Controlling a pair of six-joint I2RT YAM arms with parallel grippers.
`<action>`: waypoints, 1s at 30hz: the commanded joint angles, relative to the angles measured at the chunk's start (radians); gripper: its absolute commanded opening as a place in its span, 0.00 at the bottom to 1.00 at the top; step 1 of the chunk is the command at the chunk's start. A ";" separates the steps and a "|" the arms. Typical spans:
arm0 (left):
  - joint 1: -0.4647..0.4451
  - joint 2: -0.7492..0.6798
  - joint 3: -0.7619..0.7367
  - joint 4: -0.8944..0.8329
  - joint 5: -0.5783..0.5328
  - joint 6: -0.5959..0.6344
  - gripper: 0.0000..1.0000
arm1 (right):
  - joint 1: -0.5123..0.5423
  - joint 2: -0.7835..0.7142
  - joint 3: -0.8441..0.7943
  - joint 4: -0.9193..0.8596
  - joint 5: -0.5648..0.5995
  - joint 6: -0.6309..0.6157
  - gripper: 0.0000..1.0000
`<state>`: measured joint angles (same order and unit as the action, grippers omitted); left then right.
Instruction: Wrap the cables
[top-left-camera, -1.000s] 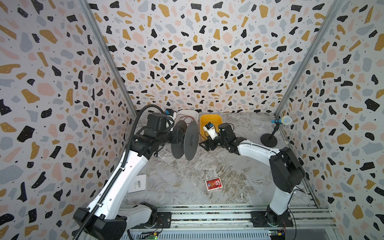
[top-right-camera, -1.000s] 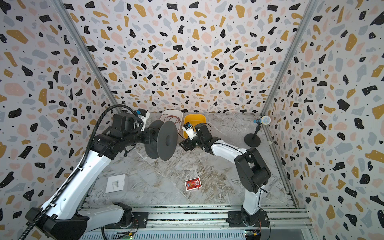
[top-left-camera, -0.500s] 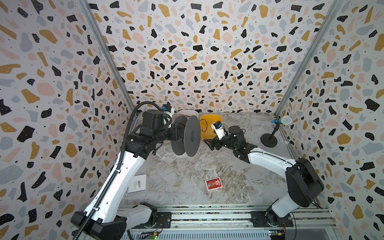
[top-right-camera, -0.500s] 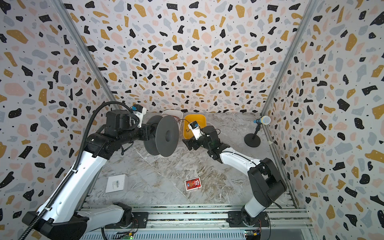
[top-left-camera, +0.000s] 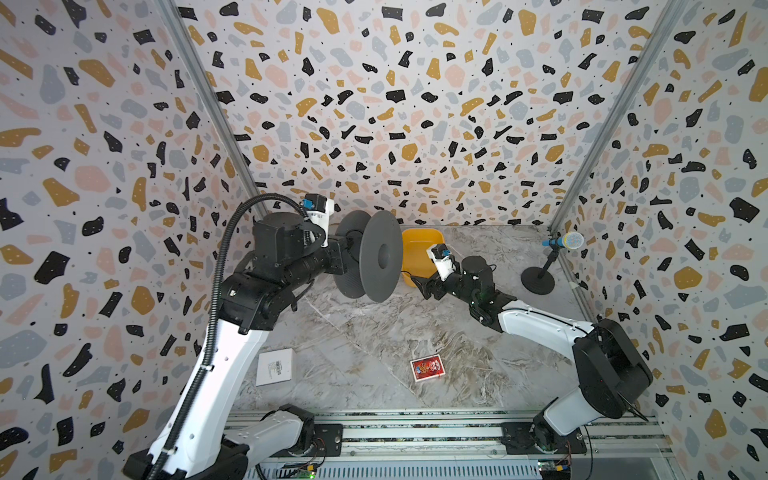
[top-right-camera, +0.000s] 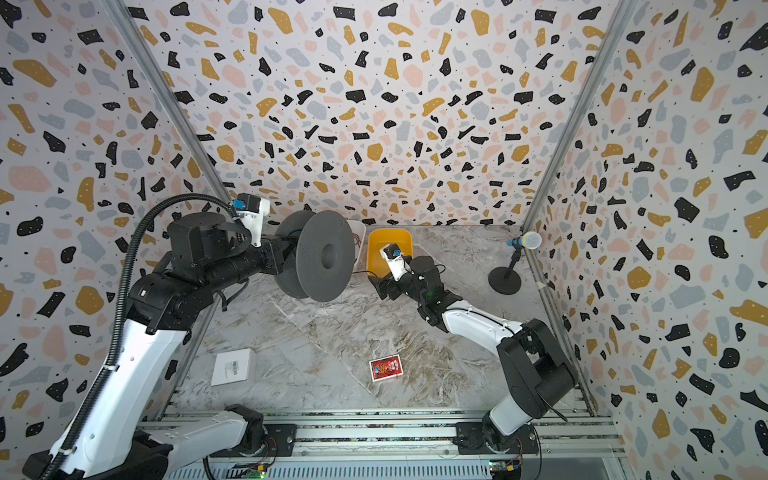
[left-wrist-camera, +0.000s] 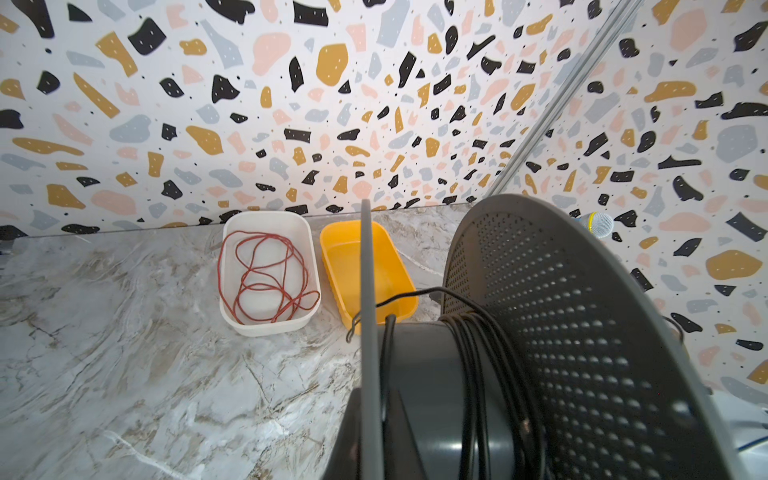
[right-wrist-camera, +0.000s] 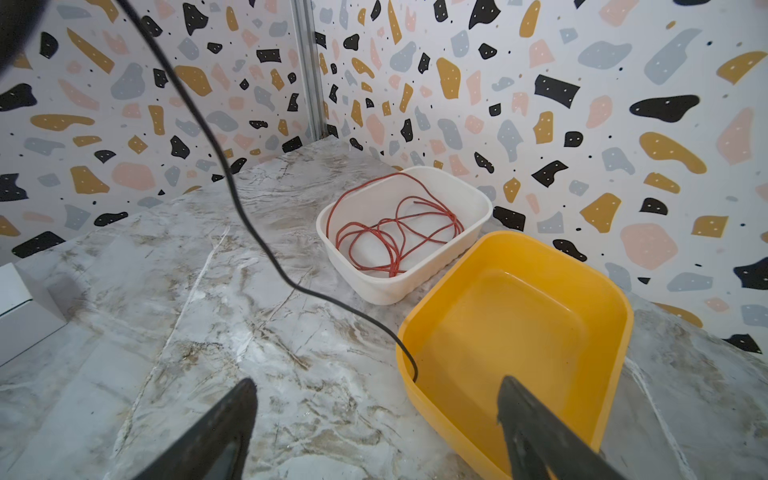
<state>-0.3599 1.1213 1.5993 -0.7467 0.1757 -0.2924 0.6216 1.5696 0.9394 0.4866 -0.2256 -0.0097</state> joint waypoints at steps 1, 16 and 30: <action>0.006 -0.045 0.059 0.119 0.017 -0.014 0.00 | 0.000 0.010 0.038 0.041 -0.094 -0.010 0.90; 0.006 -0.072 0.163 0.064 -0.013 0.003 0.00 | 0.197 -0.047 -0.115 0.226 0.093 -0.196 0.86; 0.006 -0.082 0.130 0.046 -0.014 -0.004 0.00 | 0.219 0.134 0.058 0.207 -0.027 -0.263 0.57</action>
<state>-0.3599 1.0592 1.7233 -0.8009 0.1616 -0.2844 0.8364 1.6768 0.9493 0.6891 -0.1997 -0.2527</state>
